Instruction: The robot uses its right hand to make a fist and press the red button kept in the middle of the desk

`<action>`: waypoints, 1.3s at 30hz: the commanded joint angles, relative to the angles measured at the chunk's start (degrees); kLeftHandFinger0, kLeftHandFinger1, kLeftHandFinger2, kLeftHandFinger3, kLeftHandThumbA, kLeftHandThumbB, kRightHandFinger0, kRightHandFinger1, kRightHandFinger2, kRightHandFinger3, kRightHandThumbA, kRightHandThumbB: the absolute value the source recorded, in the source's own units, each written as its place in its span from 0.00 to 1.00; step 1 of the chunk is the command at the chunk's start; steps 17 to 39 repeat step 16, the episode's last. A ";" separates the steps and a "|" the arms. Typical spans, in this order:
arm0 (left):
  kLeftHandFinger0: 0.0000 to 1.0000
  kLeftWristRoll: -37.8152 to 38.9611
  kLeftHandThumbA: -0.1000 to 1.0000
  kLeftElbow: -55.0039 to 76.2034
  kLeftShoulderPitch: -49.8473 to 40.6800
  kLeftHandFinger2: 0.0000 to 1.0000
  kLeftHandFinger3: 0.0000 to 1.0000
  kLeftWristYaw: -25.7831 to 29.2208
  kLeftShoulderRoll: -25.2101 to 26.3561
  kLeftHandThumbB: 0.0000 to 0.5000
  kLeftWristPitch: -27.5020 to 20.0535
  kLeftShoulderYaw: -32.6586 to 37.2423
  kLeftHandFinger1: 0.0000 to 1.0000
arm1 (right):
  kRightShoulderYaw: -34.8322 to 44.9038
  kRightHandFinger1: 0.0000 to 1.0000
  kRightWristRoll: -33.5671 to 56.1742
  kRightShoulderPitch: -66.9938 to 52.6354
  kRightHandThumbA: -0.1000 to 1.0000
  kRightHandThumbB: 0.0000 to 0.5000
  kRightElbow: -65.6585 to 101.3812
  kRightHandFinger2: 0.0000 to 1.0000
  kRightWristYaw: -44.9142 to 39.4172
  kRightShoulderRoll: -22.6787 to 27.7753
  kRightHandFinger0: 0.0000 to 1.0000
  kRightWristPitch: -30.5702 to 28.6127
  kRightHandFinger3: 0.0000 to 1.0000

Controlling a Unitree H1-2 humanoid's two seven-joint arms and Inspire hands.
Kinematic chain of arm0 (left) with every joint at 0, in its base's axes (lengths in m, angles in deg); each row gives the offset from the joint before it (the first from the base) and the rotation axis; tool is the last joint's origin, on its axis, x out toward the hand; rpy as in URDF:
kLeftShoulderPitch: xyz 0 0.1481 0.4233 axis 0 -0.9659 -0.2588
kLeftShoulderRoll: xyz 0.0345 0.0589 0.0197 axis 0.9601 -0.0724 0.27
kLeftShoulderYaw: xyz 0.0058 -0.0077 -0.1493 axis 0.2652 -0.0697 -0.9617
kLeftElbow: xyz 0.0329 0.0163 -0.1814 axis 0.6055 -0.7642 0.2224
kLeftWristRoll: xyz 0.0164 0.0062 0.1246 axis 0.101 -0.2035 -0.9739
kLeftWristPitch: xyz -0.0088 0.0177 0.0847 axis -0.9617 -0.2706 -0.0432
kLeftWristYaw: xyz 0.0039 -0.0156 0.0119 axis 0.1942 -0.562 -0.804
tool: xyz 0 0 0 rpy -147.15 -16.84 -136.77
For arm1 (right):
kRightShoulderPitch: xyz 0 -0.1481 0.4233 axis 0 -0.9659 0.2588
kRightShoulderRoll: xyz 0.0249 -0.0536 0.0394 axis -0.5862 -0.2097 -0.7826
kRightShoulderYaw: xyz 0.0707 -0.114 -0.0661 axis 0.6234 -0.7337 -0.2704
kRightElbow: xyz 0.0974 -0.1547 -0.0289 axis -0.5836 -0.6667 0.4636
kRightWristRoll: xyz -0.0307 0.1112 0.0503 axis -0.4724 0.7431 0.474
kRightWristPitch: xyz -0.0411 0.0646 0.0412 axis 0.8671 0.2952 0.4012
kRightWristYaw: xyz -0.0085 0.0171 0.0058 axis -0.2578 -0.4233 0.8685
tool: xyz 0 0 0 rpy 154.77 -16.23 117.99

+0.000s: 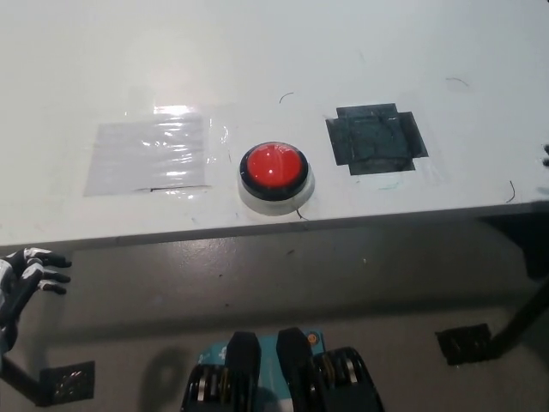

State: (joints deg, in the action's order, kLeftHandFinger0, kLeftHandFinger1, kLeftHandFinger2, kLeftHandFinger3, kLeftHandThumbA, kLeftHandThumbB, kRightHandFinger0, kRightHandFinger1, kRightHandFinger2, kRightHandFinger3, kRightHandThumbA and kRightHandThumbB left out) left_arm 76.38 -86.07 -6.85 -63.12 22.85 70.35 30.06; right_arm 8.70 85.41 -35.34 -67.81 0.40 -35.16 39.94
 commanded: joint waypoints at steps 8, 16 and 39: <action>0.44 0.51 0.62 0.78 0.28 0.50 0.48 0.10 1.06 0.04 -1.68 -0.88 0.44 | 4.81 0.55 0.68 -3.22 0.71 0.20 0.47 0.63 2.07 -0.26 0.50 -0.36 0.79; 0.51 1.12 0.62 0.57 -0.08 0.56 0.51 -0.08 0.72 0.00 -2.08 -1.11 0.50 | 4.81 0.56 -0.32 -3.34 0.74 0.15 -0.03 0.65 1.34 -0.06 0.54 -0.49 0.80; 0.51 1.12 0.62 0.57 -0.08 0.56 0.51 -0.08 0.72 0.00 -2.08 -1.11 0.50 | 4.81 0.56 -0.32 -3.34 0.74 0.15 -0.03 0.65 1.34 -0.06 0.54 -0.49 0.80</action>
